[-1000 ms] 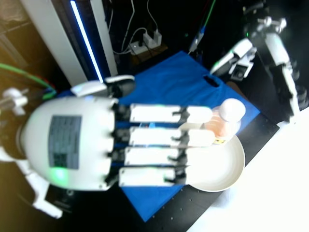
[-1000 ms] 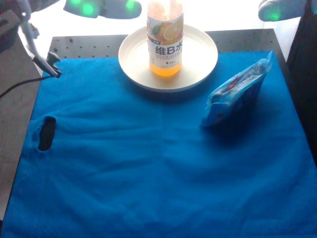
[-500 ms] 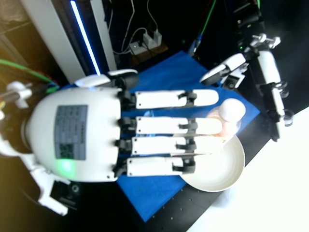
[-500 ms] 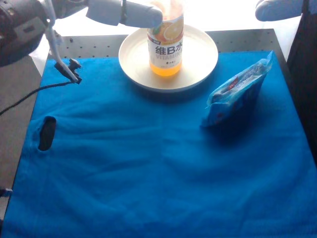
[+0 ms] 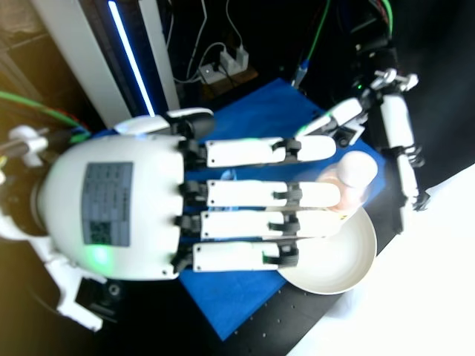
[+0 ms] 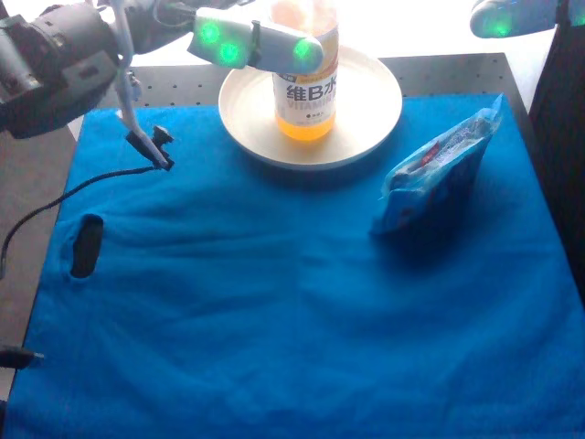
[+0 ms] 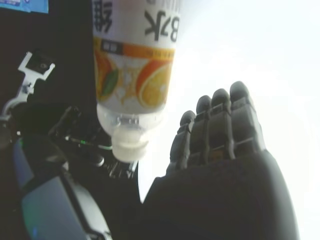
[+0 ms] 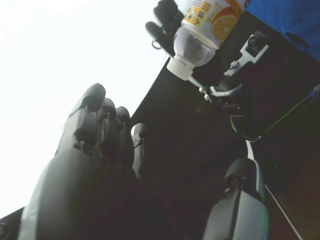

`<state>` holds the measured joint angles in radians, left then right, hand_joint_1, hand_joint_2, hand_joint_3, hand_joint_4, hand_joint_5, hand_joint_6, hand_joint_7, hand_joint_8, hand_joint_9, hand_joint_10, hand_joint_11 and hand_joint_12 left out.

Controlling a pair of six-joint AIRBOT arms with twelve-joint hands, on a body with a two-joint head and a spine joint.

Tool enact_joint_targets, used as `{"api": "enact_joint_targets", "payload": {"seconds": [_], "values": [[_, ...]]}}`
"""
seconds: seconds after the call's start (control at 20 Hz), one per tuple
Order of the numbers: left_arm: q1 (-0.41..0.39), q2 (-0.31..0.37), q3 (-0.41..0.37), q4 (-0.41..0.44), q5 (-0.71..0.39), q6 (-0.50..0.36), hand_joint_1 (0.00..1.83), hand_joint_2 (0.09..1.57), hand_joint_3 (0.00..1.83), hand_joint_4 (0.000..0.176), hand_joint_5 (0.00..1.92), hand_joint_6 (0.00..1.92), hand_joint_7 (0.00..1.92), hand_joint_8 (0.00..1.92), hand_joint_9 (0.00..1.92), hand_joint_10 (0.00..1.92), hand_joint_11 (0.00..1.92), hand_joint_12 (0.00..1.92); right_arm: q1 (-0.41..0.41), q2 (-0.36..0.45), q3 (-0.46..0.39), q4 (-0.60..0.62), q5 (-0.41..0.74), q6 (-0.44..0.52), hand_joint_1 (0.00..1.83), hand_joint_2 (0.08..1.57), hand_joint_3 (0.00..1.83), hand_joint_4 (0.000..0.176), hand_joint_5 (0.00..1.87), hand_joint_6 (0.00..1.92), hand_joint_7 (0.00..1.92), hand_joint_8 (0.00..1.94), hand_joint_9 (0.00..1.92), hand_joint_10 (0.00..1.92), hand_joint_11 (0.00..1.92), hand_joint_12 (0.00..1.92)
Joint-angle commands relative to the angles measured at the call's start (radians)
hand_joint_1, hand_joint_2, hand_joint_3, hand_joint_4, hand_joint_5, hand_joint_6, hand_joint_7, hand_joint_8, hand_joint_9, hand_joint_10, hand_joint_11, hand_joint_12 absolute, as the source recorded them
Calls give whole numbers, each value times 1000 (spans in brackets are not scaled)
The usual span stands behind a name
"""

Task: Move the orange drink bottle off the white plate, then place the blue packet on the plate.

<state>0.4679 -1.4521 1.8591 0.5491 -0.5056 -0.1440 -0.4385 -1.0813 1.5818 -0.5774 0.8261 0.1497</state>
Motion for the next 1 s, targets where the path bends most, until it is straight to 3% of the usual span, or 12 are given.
{"api": "enact_joint_targets", "payload": {"seconds": [0.0, 0.05, 0.15, 0.25, 0.35, 0.55, 0.7, 0.85, 0.95], "values": [[-4, -7, 9, -37, -97, -18, 670, 649, 16, 62, 0, 0, 90, 6, 69, 5, 4, 82, 18, -3, -2, 60, 91, 6, 608, 744, 0, 144, 170, 1, 170, 1, 122, 2, 0, 412], [-2, -15, 17, -35, -97, -26, 691, 639, 9, 68, 0, 0, 90, 5, 66, 4, 0, 78, 19, -3, -1, 60, 91, 6, 614, 735, 0, 141, 171, 1, 172, 1, 123, 2, 0, 439], [-1, -27, 29, -32, -93, -33, 662, 614, 0, 40, 0, 0, 92, 4, 73, 6, 31, 89, 19, -3, -1, 60, 92, 6, 625, 724, 0, 147, 181, 2, 168, 1, 116, 2, 0, 387], [-1, -37, 39, -22, -84, -38, 637, 632, 4, 30, 0, 0, 97, 5, 84, 9, 15, 80, 20, -3, -2, 60, 95, 6, 626, 722, 0, 146, 180, 1, 168, 1, 124, 4, 0, 390], [0, -42, 42, -11, -87, -48, 653, 658, 4, 0, 0, 0, 165, 8, 155, 12, 61, 94, 20, -3, -2, 60, 97, 6, 636, 721, 0, 150, 191, 4, 177, 4, 126, 4, 0, 391], [1, -58, 49, -11, -101, -52, 817, 776, 4, 0, 154, 5, 429, 6, 409, 9, 125, 146, 20, -3, -2, 60, 98, 6, 627, 742, 1, 151, 191, 1, 177, 1, 123, 2, 0, 413], [1, -67, 54, -11, -101, -55, 834, 849, 10, 0, 234, 9, 484, 4, 474, 11, 182, 185, 20, -5, -2, 60, 100, 6, 627, 736, 0, 128, 187, 0, 166, 0, 121, 0, 0, 380], [0, -78, 65, -11, -112, -70, 909, 1005, 3, 0, 367, 5, 605, 6, 611, 9, 283, 286, 20, -6, -2, 60, 101, 6, 609, 747, 3, 145, 184, 1, 155, 0, 113, 1, 0, 469], [0, -81, 68, -11, -119, -77, 927, 1143, 9, 0, 547, 13, 791, 13, 771, 14, 330, 696, 20, -6, -2, 60, 101, 6, 594, 759, 3, 144, 184, 1, 162, 2, 117, 2, 0, 498]]}}
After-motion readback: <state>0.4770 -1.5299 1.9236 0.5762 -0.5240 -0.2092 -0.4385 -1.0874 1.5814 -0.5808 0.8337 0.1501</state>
